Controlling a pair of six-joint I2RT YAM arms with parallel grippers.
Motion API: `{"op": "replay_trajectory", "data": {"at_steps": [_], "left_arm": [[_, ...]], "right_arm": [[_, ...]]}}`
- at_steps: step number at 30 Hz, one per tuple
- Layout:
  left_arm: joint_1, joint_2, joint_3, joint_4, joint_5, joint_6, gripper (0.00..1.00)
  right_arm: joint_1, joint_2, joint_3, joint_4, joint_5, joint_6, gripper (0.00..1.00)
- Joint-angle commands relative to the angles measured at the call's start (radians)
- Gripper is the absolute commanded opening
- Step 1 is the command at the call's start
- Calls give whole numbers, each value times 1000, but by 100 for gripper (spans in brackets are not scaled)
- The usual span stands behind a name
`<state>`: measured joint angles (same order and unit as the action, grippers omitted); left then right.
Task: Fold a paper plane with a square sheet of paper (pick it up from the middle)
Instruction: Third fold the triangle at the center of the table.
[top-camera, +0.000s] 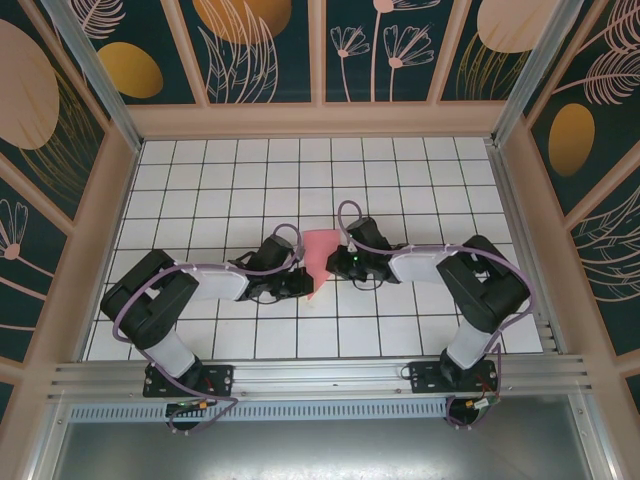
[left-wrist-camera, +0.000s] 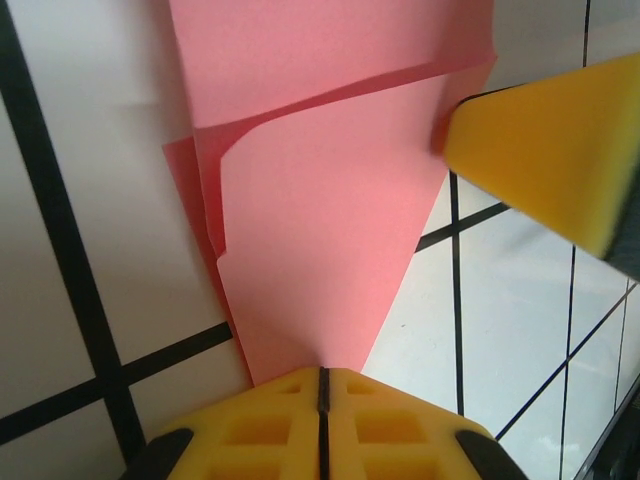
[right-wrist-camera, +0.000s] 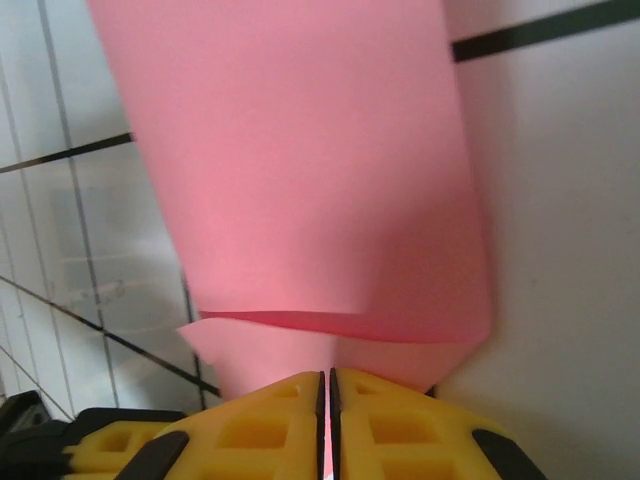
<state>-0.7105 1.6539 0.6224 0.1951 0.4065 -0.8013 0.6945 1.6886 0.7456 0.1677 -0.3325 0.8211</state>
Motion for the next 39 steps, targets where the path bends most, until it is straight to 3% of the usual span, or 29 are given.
{"op": "replay_trajectory", "data": {"at_steps": [1, 12, 17, 35, 39], "left_arm": [[-2, 19, -27, -64, -47, 10, 10], [-2, 26, -13, -75, -57, 9, 7], [-2, 30, -16, -92, -76, 13, 5], [-1, 21, -61, -105, -110, 34, 1], [-1, 27, -56, -108, -110, 38, 1]], "right_arm": [[37, -53, 2, 25, -8, 13, 13], [98, 36, -55, 150, 2, 103, 7], [94, 82, -50, 83, 68, 92, 7], [-177, 40, -148, 248, 48, 7, 9], [-194, 10, -139, 260, 22, 7, 10]]}}
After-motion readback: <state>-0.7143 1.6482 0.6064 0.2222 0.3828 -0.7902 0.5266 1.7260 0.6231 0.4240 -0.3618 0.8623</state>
